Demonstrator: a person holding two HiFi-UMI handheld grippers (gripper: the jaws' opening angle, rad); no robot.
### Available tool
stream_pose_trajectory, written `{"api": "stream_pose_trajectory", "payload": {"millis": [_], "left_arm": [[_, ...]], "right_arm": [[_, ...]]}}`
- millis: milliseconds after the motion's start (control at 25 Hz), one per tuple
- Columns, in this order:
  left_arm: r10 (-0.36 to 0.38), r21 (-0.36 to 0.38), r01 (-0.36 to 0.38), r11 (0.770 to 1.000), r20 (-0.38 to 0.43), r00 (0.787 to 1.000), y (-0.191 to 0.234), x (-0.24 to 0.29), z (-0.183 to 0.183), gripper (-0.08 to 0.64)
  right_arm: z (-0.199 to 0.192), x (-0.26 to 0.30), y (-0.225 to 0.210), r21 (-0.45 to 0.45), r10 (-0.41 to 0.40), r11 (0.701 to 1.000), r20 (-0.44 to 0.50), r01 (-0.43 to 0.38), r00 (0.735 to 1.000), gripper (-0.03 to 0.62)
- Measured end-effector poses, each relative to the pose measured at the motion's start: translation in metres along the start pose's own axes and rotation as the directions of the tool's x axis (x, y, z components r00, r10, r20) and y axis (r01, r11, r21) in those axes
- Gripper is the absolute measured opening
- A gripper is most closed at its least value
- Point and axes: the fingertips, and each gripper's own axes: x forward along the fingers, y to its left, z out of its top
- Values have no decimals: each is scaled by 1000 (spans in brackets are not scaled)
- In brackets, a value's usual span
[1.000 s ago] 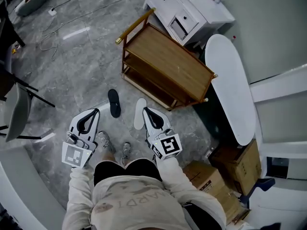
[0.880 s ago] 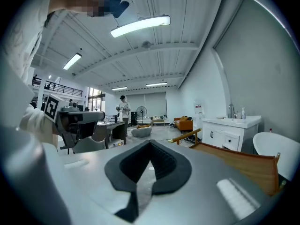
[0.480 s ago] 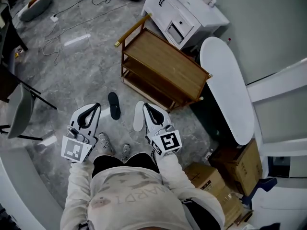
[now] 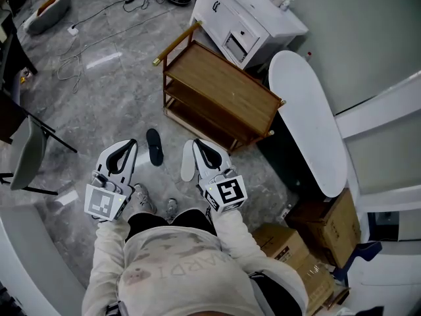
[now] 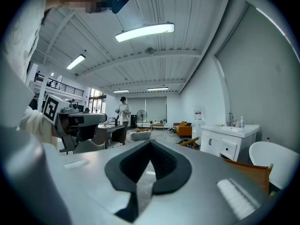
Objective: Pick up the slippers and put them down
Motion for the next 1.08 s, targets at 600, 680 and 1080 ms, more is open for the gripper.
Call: {"api": "stream_pose_trajectory", "payload": {"millis": [600, 680, 1080], "left_arm": [[11, 22, -11, 1000, 27, 1000, -18, -2, 11, 2], [19, 22, -20, 1000, 27, 999, -19, -2, 12, 2], [18, 32, -19, 999, 52, 999, -25, -9, 18, 3]], "right_arm": [[8, -15, -4, -6, 6, 1000, 31, -6, 1000, 8], [10, -17, -4, -5, 9, 1000, 34, -9, 999, 8], [11, -25, 3, -2, 13, 1000, 48, -13, 999, 8]]}}
